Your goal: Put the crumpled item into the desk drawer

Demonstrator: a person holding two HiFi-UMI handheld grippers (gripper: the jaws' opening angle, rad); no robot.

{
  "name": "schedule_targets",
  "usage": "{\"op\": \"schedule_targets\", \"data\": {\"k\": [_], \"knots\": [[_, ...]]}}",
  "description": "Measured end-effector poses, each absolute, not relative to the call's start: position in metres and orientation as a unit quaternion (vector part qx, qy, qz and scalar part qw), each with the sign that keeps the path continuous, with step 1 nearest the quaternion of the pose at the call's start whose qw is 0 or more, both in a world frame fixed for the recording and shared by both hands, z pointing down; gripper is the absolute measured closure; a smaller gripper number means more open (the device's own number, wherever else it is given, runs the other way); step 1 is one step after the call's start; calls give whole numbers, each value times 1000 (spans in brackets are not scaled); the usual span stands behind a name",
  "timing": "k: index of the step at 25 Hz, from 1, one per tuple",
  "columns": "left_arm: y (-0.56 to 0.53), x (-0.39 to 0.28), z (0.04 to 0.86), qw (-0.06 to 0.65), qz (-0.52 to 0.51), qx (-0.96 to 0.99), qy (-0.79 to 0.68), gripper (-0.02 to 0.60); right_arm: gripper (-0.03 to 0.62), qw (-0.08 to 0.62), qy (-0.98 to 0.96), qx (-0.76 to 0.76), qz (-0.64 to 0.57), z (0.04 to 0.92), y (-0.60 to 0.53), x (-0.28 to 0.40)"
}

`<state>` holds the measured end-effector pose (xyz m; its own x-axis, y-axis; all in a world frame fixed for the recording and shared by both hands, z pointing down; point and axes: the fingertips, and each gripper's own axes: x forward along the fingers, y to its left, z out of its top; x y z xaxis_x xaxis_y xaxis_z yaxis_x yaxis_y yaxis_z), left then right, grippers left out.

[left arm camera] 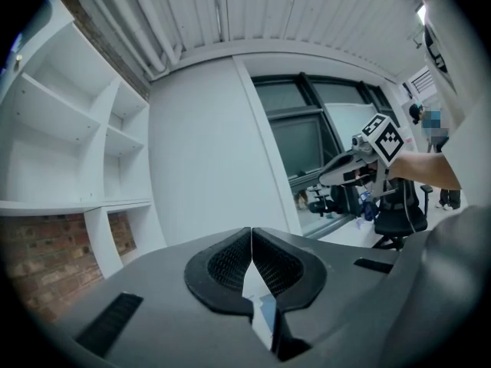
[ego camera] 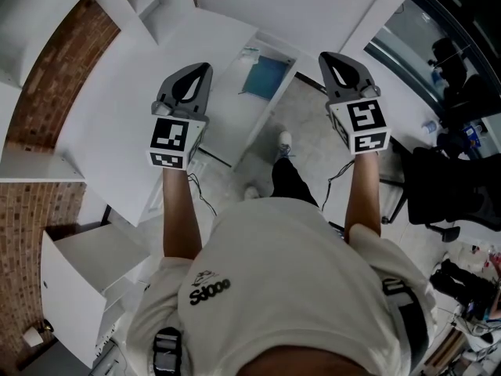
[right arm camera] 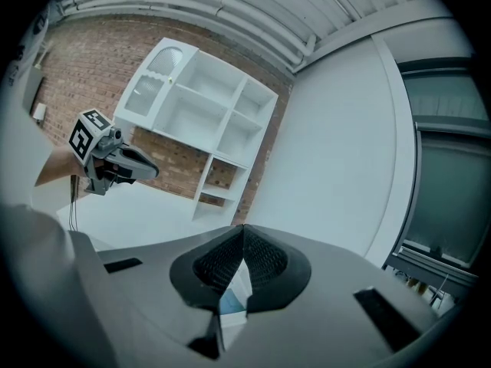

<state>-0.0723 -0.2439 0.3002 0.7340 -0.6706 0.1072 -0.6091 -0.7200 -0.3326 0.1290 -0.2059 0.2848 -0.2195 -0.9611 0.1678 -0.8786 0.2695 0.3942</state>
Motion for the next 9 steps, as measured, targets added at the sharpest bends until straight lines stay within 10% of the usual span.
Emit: {"op": "schedule_targets", "data": {"k": [9], "knots": [[-296, -48, 313, 130, -115, -921, 350, 563, 588, 195, -778, 589, -93, 302, -260, 156]]}}
